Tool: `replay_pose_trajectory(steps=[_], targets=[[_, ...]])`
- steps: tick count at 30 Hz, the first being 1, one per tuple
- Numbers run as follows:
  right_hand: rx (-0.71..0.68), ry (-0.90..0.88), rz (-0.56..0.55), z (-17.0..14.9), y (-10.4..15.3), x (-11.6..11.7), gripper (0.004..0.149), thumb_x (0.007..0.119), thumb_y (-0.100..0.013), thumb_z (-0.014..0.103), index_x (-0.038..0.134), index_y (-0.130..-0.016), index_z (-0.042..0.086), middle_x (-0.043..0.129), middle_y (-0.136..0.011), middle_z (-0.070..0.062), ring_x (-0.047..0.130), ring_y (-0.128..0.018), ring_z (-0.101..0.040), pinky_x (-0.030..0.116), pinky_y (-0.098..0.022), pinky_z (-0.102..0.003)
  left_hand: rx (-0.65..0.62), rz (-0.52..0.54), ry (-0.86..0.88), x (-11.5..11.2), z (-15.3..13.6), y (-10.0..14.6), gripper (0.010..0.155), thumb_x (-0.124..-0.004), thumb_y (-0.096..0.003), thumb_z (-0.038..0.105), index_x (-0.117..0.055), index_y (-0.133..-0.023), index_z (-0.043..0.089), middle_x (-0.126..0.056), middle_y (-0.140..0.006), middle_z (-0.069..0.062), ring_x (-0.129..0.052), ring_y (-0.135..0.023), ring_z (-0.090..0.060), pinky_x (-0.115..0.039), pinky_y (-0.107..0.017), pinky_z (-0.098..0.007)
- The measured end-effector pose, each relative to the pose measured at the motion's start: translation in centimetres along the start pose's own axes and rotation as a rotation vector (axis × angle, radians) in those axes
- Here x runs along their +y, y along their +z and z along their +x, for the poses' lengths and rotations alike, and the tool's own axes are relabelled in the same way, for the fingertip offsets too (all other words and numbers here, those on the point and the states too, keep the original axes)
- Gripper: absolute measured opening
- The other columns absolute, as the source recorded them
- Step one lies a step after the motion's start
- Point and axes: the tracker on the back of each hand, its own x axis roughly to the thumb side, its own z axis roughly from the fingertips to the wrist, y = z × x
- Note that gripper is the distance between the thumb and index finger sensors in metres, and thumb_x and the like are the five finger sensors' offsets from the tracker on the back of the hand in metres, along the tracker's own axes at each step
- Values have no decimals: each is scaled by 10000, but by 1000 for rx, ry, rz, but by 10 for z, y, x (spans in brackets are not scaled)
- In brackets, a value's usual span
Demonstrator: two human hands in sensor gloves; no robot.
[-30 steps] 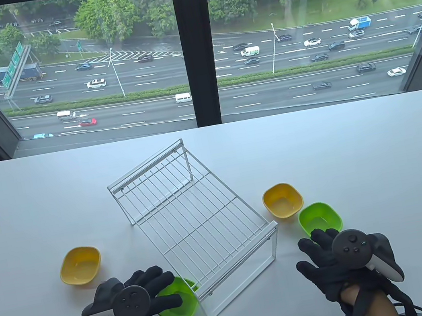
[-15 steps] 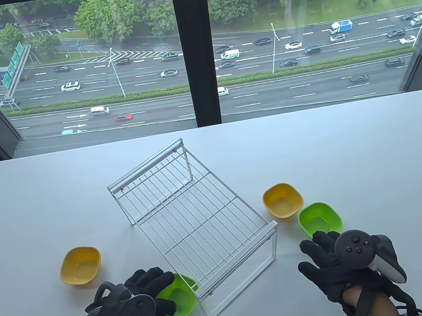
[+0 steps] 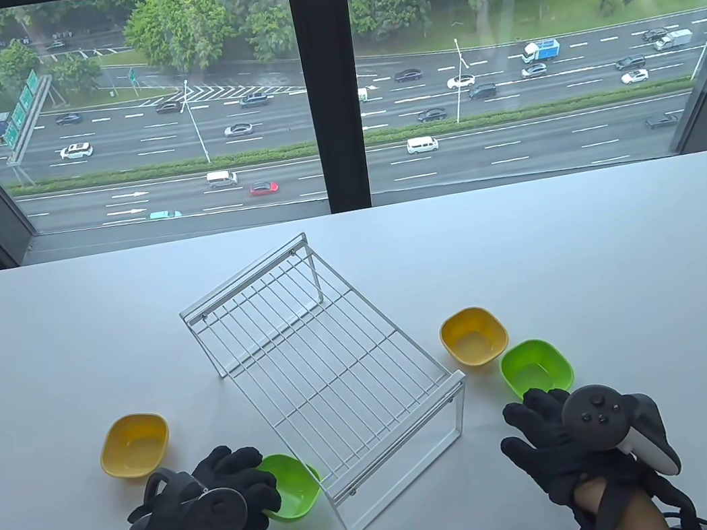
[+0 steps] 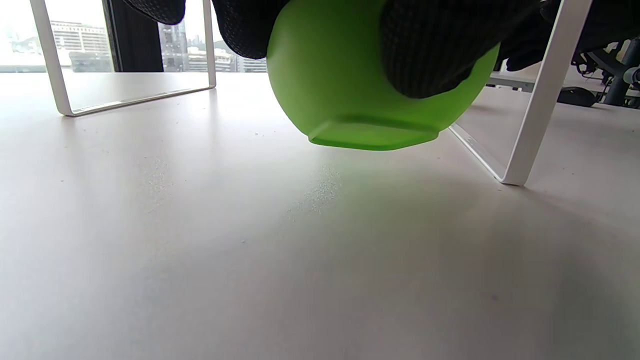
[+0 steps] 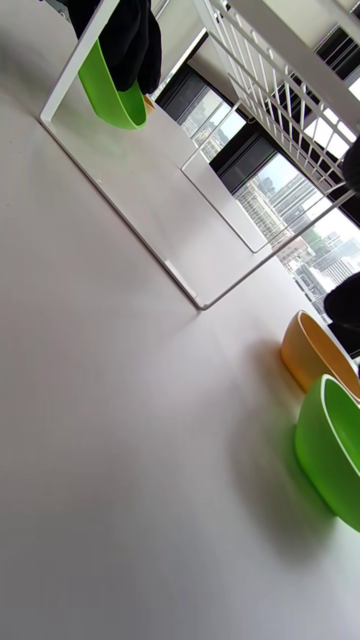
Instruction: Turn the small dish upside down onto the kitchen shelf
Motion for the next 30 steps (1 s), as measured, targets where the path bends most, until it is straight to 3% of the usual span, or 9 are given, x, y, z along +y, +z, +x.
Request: replay_pose_trajectory(steps=[12, 30], targets=[[-3, -9, 15, 0, -1, 0, 745, 618, -514, 631, 466, -1099, 197, 259, -1177, -186, 134, -1032, -483, 199, -694, -709, 22, 85, 39, 26, -5, 15, 494, -839, -430, 406, -775, -916, 346, -935, -848, 32, -730, -1014, -324, -679, -724, -624], [-28, -18, 11, 2, 0, 1, 798, 587, -509, 663, 387, -1106, 172, 254, -1178, -186, 135, -1031, -486, 202, -691, -711, 98, 208, 103, 48, -22, 39, 541, -836, -426, 426, -772, -956, 337, -985, -783, 25, -865, -901, -311, -788, -659, -577]])
